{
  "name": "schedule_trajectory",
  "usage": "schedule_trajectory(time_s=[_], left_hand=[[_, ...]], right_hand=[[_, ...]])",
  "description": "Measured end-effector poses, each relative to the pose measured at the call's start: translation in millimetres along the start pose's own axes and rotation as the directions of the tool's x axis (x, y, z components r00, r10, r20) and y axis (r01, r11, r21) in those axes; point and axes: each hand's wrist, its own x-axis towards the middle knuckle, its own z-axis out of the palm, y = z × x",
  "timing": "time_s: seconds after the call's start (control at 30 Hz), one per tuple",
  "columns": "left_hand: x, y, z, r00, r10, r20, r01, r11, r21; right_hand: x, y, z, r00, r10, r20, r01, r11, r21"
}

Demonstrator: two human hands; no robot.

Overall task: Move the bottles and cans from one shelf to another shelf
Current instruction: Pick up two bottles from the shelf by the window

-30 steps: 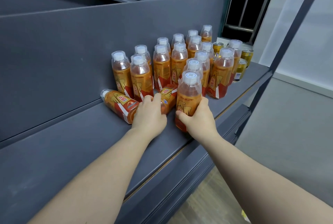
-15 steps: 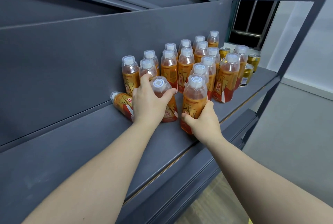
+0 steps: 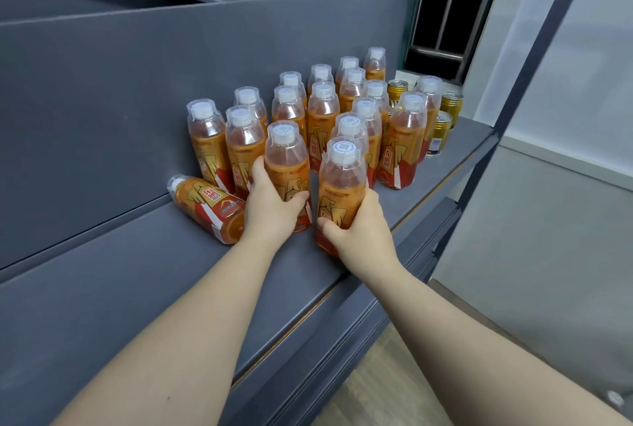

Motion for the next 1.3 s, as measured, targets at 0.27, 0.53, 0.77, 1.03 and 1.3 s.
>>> schedule_trajectory(time_s=[0.27,0.53,0.77,1.03,1.3], left_hand=[[-1.1,-12.8,11.8,0.997,-0.07,0.025,0.07,0.997,-0.017],[-14.9,-11.9,2.6,0.998,-0.06,0.001,0.06,0.998,0.002],[-41.1,-13.0,-22.1,0.997,-0.078,-0.012,0.079,0.996,0.043],[-67.5,-14.9,-58.9,0.994,-0.101,-0.052,0.105,0.99,0.09],[-96.0,-23.7,-98.7,0.989,-0.128,-0.073,0.135,0.986,0.102]], right_hand=[[1.2,0.5,0.7,1.0,0.002,-0.004,-0.002,1.0,-0.015],[-0.6,-1.6,1.5,1.0,0.008,-0.014,-0.008,1.0,-0.016],[-4.5,-11.2,-1.4,0.999,0.045,-0.002,-0.045,0.999,-0.011],[-35.7,-28.5,10.8,0.999,0.015,0.043,-0.015,1.0,-0.007],[-63.7,-50.5,26.9,0.995,-0.032,0.095,0.03,0.999,0.03]])
